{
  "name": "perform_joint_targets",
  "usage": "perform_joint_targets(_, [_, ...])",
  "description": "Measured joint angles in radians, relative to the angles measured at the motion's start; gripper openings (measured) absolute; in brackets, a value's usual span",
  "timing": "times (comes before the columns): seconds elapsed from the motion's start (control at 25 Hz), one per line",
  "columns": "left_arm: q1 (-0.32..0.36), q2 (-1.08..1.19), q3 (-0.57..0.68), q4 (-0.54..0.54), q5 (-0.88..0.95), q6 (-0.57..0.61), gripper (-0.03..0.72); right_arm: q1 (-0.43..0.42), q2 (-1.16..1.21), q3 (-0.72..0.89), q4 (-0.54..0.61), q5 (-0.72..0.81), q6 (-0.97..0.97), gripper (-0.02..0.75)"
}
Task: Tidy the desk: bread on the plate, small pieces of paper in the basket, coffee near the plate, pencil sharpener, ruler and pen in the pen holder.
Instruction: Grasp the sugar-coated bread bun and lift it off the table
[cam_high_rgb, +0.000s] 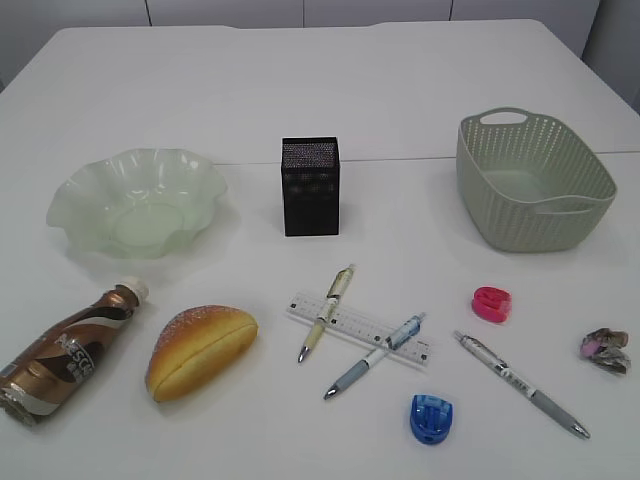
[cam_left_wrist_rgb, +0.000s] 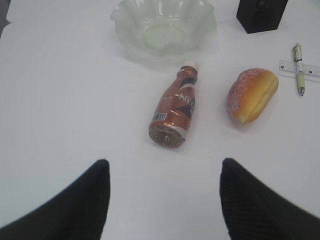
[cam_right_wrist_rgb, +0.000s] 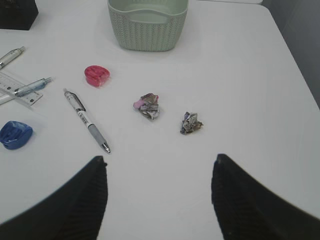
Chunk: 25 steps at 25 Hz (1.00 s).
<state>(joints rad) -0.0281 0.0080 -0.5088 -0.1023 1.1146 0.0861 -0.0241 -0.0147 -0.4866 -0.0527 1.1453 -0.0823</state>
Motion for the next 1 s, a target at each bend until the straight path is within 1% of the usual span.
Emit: perform_joint_targets(1.0, [0.000,0.000,0.000,0.000,0.000,0.000,0.497,0.000,0.000,0.000,0.000,0.000,0.000,0.510])
